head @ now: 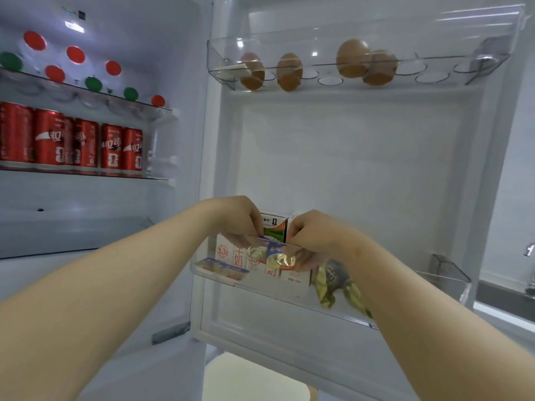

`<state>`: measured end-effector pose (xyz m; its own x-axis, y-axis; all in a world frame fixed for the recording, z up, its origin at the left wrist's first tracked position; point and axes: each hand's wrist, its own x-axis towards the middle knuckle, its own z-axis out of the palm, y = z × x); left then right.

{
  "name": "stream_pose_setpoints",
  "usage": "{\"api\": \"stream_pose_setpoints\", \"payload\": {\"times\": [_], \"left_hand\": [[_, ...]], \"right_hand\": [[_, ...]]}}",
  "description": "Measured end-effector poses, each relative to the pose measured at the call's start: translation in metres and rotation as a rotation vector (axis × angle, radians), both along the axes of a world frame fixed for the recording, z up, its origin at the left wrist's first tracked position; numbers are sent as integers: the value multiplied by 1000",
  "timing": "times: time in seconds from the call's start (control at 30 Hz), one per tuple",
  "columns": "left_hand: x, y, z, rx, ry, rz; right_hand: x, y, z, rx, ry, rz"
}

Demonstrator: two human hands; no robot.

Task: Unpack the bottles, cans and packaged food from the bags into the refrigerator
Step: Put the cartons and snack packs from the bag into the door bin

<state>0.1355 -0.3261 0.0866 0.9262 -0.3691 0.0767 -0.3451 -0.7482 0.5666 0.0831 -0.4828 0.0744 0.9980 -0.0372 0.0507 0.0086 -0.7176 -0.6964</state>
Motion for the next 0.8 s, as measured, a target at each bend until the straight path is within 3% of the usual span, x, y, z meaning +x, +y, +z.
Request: {"api": "stream_pose_setpoints", "payload": {"times": [0.1, 0.23, 0.37, 0.5, 0.7, 0.8], "left_hand": [[3, -4, 4, 88, 85, -26], [10, -7, 6, 134, 248, -75], [13, -5, 5, 274, 285, -103], [13, -7, 5, 292, 363, -103], [28, -10, -3, 234, 486, -123], [32, -10, -7, 270, 409, -66]], "right_hand": [[2, -3, 0, 126, 118, 0], [4, -5, 3, 166, 227, -16], [4, -8, 5, 151, 370, -39], [8, -10, 4, 155, 470, -36], [7, -8, 5, -51, 420, -53], [7, -10, 1, 66, 479, -59]]}}
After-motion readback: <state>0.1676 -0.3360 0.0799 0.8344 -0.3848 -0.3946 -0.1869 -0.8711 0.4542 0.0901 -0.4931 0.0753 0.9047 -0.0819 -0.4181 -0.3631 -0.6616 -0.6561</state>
